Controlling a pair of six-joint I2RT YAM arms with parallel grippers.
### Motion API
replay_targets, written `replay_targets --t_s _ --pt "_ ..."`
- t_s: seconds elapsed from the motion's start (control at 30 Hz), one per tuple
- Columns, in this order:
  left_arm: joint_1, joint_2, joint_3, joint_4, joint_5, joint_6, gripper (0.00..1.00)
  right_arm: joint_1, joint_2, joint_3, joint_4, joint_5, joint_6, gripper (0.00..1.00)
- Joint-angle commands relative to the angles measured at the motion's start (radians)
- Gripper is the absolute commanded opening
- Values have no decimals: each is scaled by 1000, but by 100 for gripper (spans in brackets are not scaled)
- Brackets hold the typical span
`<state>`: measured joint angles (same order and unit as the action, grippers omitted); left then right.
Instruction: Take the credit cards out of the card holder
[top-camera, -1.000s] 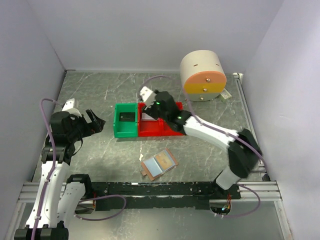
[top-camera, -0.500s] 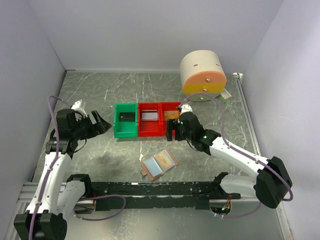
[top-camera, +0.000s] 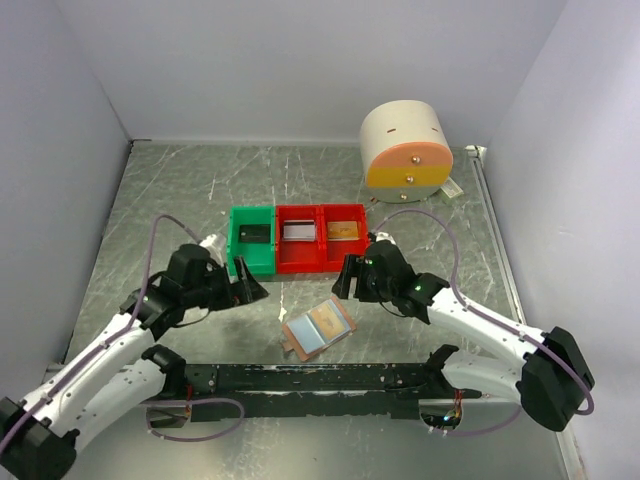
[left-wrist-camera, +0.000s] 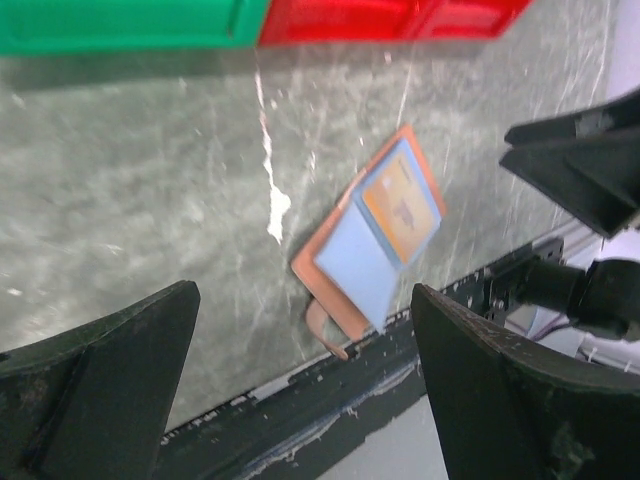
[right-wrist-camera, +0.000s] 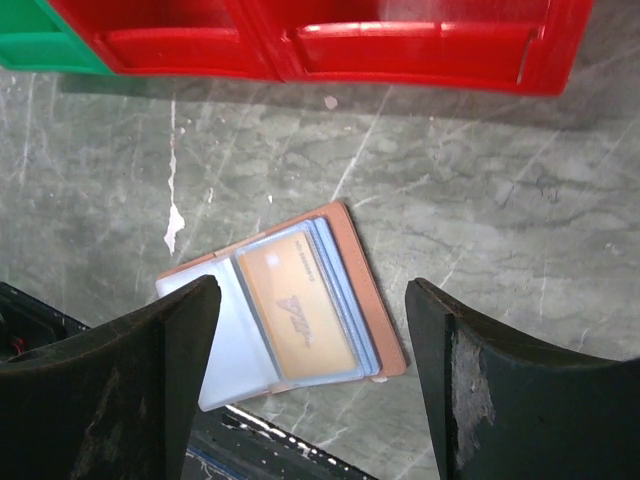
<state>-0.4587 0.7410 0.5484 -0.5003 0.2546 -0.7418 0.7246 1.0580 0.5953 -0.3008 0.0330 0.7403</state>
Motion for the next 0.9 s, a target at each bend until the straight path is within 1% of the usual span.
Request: replay_targets --t_s 0.0,0.17,0.33,0.47,0.57,0.6,0.67,0.7,0.77,0.87 --pt "-161 -2 -41 41 -173 -189 99 -1 24 -21 -19 -29 70 74" --pt "-267 0 -145 162 -149 -283 99 0 54 -39 -11 -92 70 66" --pt "-408 79 -168 268 -165 -343 95 2 75 -86 58 -175 84 57" --pt "-569 181 -154 283 -240 -398 91 18 125 -99 87 -206 99 53" --pt "-646 239 -174 338 -281 -461 85 35 163 -102 99 -211 103 52" --pt "-658 258 -180 362 -285 -473 81 42 174 -102 103 -214 105 51" --pt "-671 294 -178 398 -295 -488 76 58 191 -96 106 -212 106 51" --pt "-676 315 -170 390 -307 -490 71 68 197 -92 106 -206 106 51" --pt "-679 334 -140 339 -342 -491 58 84 204 -84 101 -191 106 50" --pt "-680 343 -96 236 -430 -479 33 101 208 -76 90 -171 100 49"
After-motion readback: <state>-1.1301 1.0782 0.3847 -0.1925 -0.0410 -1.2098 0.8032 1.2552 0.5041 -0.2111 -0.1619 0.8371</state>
